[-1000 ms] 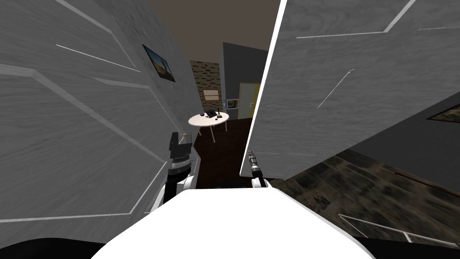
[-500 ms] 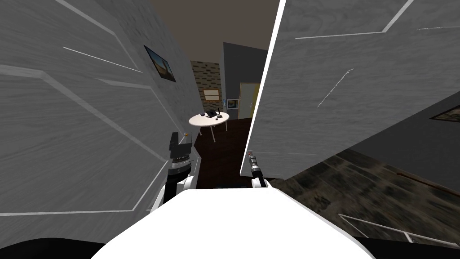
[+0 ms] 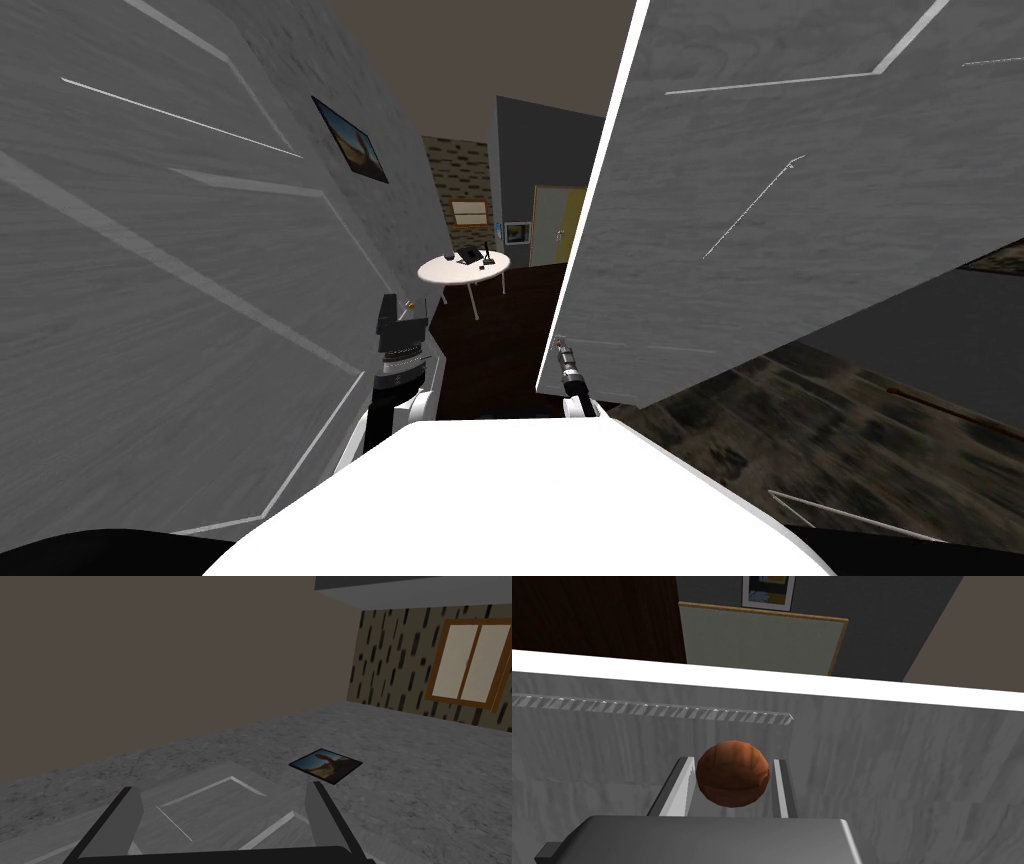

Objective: Push the door open

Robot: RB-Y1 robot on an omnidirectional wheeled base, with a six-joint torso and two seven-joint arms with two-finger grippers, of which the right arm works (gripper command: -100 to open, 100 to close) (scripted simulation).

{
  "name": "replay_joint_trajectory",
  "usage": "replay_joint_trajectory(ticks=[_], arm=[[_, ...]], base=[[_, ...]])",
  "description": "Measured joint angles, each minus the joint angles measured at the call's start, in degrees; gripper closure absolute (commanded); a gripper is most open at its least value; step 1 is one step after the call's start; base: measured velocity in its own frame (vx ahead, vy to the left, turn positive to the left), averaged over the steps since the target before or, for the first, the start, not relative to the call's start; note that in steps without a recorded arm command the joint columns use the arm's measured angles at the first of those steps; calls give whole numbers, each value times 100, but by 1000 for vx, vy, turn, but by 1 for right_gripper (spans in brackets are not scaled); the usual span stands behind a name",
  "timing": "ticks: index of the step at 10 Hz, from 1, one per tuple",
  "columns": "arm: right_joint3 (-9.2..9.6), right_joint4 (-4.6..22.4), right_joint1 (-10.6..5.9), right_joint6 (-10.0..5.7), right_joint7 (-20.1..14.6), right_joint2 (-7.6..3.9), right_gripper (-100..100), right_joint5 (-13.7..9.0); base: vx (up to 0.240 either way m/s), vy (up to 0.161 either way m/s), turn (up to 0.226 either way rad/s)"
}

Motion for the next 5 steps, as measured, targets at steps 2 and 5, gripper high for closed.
replay_joint_trajectory(ticks=[2, 5], arm=[[-93, -32, -23, 8, 32, -27, 100, -44], [-272, -80, -32, 114, 116, -46, 100, -132]], base=[[169, 26, -42], [222, 40, -60]])
